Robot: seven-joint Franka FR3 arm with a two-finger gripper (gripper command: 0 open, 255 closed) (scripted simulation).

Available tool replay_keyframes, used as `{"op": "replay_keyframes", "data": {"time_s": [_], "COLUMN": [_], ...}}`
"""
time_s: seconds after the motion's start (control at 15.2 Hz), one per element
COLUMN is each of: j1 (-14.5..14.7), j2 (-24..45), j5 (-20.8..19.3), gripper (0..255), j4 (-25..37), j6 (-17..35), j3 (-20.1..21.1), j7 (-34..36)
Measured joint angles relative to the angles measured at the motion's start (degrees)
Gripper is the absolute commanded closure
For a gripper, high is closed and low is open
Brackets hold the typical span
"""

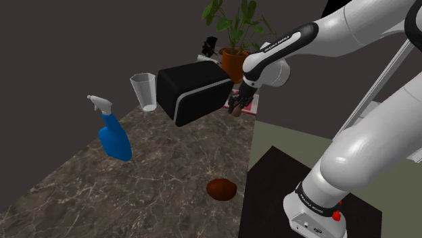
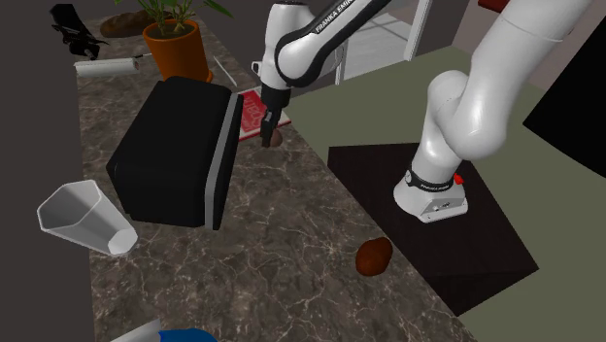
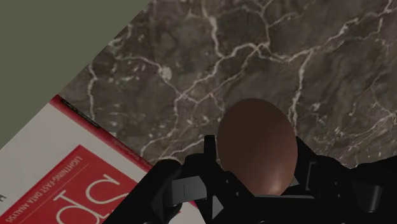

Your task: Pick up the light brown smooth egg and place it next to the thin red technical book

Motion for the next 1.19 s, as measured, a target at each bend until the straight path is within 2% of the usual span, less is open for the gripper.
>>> {"op": "replay_keyframes", "data": {"time_s": [0.4, 0.46, 0.86, 1.19], "j1": [0.1, 0.1, 0.1, -2.0], "j2": [0.4, 0.4, 0.4, -5.6], "j5": [0.3, 0.4, 0.4, -3.9], "gripper": [255, 0, 0, 0], "j4": [-0.1, -0.1, -0.1, 1.0], "j6": [0.5, 0.5, 0.5, -6.3], "j3": [-0.1, -0.1, -0.1, 0.0], "j7": [-0.4, -0.4, -0.4, 2.4]}}
